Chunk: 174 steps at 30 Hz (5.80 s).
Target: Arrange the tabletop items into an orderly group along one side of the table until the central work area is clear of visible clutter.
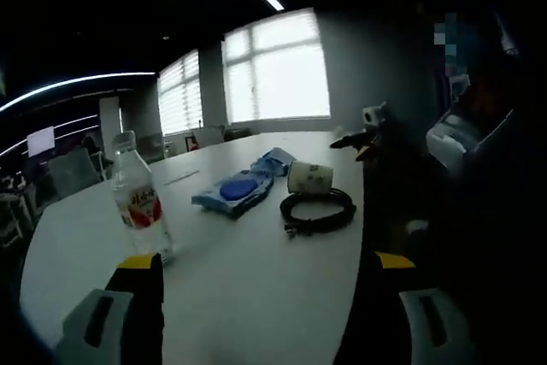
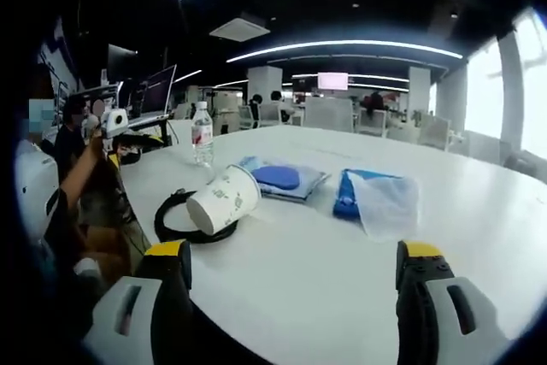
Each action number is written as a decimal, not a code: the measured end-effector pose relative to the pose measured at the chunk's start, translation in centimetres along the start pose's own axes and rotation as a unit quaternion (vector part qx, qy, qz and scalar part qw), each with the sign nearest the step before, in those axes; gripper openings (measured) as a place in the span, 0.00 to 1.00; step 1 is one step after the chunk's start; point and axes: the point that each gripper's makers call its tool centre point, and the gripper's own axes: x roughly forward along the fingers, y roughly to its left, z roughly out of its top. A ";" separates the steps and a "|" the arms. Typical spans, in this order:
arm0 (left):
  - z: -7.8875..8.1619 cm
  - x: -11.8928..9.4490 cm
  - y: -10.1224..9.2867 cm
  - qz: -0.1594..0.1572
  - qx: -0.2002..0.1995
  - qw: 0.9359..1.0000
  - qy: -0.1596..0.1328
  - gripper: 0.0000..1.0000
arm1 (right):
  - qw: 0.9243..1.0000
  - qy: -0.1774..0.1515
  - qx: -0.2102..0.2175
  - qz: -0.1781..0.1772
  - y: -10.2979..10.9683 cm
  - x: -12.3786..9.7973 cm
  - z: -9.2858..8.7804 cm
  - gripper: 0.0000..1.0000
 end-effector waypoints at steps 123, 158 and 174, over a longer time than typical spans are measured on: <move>-3.3 -2.5 -1.1 0.062 -0.002 0.998 0.002 0.95 | 0.967 -0.031 -0.019 0.252 15.1 14.3 5.5 0.42; -3.3 -2.3 -1.0 0.065 -0.002 0.998 0.002 0.94 | 0.963 0.017 -0.116 0.243 15.1 11.7 4.8 0.37; -2.4 -2.0 -1.2 0.063 0.006 0.998 0.003 0.94 | 0.967 -0.001 -0.106 0.230 13.5 8.9 4.8 0.36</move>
